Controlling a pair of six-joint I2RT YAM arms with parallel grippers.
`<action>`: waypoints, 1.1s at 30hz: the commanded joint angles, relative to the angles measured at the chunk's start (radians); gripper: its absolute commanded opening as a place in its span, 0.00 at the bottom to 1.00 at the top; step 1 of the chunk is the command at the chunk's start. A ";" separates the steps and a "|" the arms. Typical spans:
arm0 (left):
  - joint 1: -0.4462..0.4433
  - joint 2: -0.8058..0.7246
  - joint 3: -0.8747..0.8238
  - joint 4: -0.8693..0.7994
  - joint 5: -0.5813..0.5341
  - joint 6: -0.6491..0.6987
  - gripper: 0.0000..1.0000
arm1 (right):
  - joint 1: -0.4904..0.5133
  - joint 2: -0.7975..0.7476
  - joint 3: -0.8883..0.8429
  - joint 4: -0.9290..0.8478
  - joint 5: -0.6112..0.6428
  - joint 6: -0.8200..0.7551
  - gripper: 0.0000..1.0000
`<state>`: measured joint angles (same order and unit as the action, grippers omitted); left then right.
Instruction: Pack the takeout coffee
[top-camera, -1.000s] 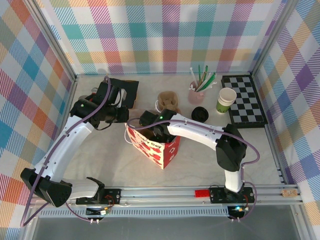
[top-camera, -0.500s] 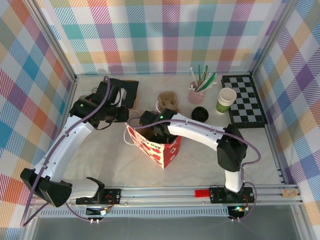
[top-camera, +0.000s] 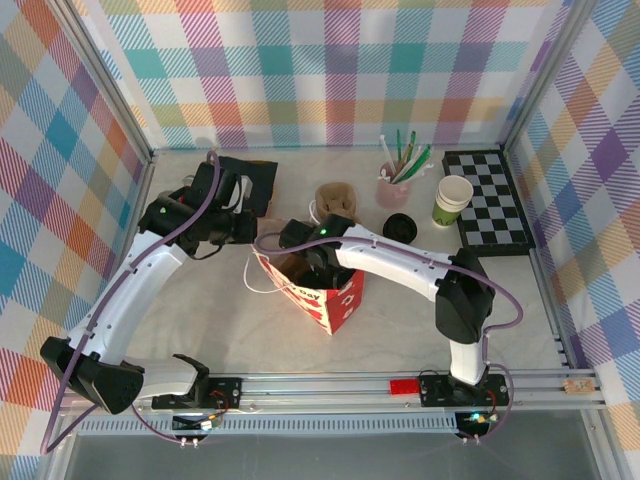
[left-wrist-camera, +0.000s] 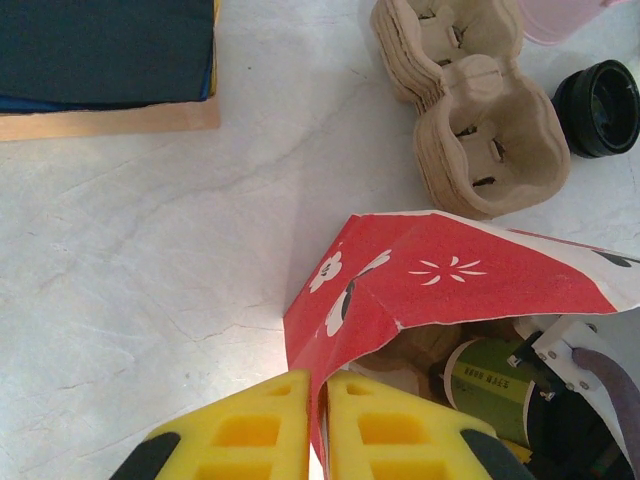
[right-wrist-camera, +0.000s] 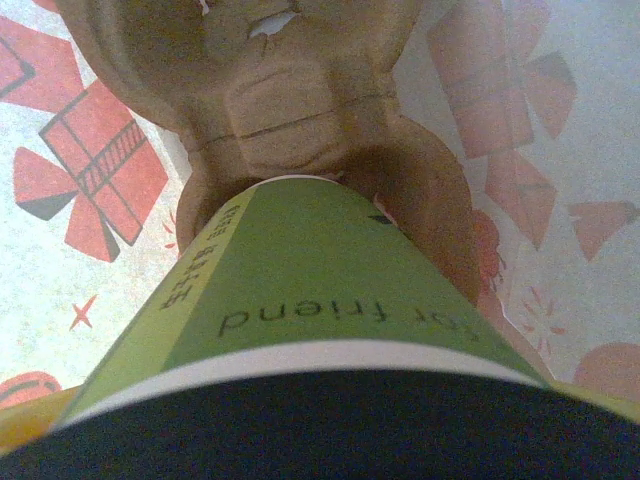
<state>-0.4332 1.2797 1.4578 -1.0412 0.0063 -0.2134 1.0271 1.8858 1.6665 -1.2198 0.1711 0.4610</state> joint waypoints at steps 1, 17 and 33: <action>0.015 -0.005 0.034 0.001 -0.021 -0.001 0.13 | 0.006 -0.025 0.025 -0.044 0.004 0.018 0.42; 0.013 0.006 0.036 -0.002 -0.012 -0.003 0.13 | 0.005 -0.041 0.032 -0.038 -0.011 0.014 0.43; 0.013 0.004 0.036 -0.006 -0.021 -0.003 0.13 | 0.006 -0.051 0.062 -0.078 0.001 0.014 0.43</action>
<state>-0.4332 1.2835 1.4654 -1.0416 0.0059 -0.2134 1.0271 1.8687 1.7000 -1.2510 0.1707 0.4610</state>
